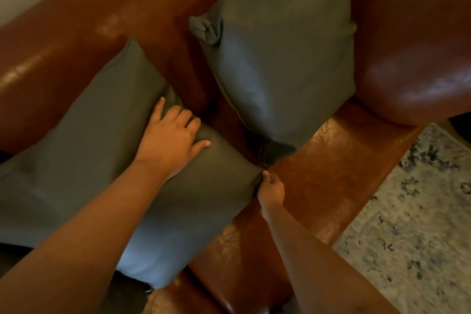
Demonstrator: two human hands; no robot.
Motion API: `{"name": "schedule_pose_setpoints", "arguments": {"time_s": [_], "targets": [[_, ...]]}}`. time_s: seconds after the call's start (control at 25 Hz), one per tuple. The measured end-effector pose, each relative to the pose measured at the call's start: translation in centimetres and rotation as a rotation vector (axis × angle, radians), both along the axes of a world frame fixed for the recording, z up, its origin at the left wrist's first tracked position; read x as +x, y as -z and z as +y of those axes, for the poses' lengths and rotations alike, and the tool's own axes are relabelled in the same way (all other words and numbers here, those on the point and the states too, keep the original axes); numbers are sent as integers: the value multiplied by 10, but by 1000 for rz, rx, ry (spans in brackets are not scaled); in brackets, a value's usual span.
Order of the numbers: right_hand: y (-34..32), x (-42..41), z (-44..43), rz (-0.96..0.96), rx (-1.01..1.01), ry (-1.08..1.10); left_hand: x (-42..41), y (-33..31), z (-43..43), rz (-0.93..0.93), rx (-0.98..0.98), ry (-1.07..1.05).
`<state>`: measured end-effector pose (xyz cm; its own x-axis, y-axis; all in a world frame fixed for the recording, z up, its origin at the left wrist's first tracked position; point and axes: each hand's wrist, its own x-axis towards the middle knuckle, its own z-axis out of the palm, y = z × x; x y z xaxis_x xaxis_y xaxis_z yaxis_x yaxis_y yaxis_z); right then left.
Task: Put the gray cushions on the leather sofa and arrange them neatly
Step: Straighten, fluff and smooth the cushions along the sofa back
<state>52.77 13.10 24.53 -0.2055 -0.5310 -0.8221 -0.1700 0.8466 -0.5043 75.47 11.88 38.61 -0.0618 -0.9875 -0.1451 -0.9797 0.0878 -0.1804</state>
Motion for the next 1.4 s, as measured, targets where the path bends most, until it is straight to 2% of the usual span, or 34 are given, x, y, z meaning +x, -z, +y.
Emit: {"name": "schedule_pose_setpoints", "arguments": {"time_s": [0.12,0.2,0.36,0.48,0.56,0.68,0.8,0.92,1.0,1.12,1.2,1.24,1.32,1.4], "targets": [[-2,-17,6,-315,108,156,3,1,3,-15,-20,28],[5,-32,2,-337,95,73,4,2,4,-28,-10,40],[11,-15,-16,-13,-24,-211,3,0,2,-74,51,58],[5,4,-5,268,-125,-449,6,-7,6,-92,-13,52],[-17,16,6,308,-405,-536,4,-15,14,-37,-164,69],[-79,51,4,151,-1029,-611,8,-35,33,84,-430,55],[-143,111,3,-7,-1452,-822,52,-61,77,166,-600,-246],[-192,180,12,-121,-1692,-1045,106,-72,136,223,-629,-633],[-212,222,9,-61,-1714,-1308,128,-69,166,221,-486,-803],[-220,268,-20,317,-1408,-1890,149,-55,200,218,-232,-941],[-215,278,-45,521,-1244,-2116,151,-44,213,236,-179,-952],[-213,278,-54,564,-1198,-2166,150,-42,214,233,-190,-937],[-208,274,-62,529,-1189,-2154,149,-43,208,200,-248,-928],[-196,271,-61,459,-1374,-1986,149,-47,203,206,-362,-1000]]}}
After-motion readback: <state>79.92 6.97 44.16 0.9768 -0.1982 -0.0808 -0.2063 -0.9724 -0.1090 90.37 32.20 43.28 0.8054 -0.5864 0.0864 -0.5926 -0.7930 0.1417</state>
